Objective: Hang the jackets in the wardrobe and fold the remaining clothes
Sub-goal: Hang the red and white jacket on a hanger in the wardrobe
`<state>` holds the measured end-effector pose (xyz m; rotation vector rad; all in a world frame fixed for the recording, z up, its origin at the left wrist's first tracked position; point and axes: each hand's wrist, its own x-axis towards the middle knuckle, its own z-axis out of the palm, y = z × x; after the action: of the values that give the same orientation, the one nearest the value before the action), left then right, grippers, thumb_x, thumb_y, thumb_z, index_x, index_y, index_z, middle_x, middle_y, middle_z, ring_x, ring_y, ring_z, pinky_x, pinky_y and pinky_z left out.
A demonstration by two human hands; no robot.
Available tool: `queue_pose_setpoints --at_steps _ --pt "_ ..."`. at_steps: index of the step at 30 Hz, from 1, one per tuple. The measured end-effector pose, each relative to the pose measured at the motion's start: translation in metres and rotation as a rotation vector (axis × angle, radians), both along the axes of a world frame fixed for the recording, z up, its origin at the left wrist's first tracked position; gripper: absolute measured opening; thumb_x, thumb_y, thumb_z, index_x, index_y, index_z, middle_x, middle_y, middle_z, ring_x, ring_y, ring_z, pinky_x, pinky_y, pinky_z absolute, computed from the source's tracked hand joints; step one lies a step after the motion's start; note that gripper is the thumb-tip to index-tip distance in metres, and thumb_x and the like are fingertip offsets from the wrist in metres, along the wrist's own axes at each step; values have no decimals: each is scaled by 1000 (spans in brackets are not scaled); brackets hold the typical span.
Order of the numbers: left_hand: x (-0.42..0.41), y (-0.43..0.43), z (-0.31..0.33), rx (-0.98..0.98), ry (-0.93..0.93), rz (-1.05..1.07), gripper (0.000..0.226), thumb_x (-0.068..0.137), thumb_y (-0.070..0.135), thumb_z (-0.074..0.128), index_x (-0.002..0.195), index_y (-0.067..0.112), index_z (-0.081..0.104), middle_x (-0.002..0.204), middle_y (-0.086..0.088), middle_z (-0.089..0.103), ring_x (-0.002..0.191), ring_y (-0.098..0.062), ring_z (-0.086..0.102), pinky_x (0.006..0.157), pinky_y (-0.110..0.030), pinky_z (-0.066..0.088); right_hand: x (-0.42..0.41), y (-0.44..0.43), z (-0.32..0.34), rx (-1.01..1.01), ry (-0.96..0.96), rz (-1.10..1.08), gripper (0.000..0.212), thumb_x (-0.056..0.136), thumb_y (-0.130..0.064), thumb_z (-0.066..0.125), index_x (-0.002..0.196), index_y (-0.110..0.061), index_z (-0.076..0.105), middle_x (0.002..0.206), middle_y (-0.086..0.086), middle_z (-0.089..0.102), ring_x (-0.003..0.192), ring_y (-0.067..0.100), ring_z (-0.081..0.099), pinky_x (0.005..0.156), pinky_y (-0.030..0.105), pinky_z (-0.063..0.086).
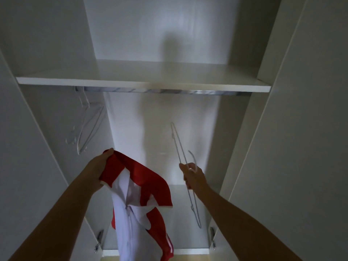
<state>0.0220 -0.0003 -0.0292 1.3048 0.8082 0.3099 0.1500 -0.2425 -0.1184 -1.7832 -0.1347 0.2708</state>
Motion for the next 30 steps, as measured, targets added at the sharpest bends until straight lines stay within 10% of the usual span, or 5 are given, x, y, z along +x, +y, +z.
queue_pose_setpoints --at_steps 5,17,30 --pt "2 -23 -2 -33 5 -43 36 92 32 59 111 2 52 91 -14 59 84 -29 58 76 -40 49 -9 -21 17 113 -210 -152 52 101 -28 43 52 -11 45 37 -10 33 37 3 29 43 16 26" --pt "-7 -53 -5 -28 94 -148 39 88 36 63 104 1 57 89 -17 61 79 -30 60 64 -36 48 -49 -6 76 871 44 124 65 105 -27 29 41 -20 41 40 -5 26 34 6 20 37 17 17" --pt "-75 25 46 -198 -119 103 35 91 38 58 86 4 61 67 -13 66 65 -25 63 65 -40 52 -52 25 42 932 287 290 55 92 -37 38 40 -19 38 38 -6 24 30 5 20 35 17 17"
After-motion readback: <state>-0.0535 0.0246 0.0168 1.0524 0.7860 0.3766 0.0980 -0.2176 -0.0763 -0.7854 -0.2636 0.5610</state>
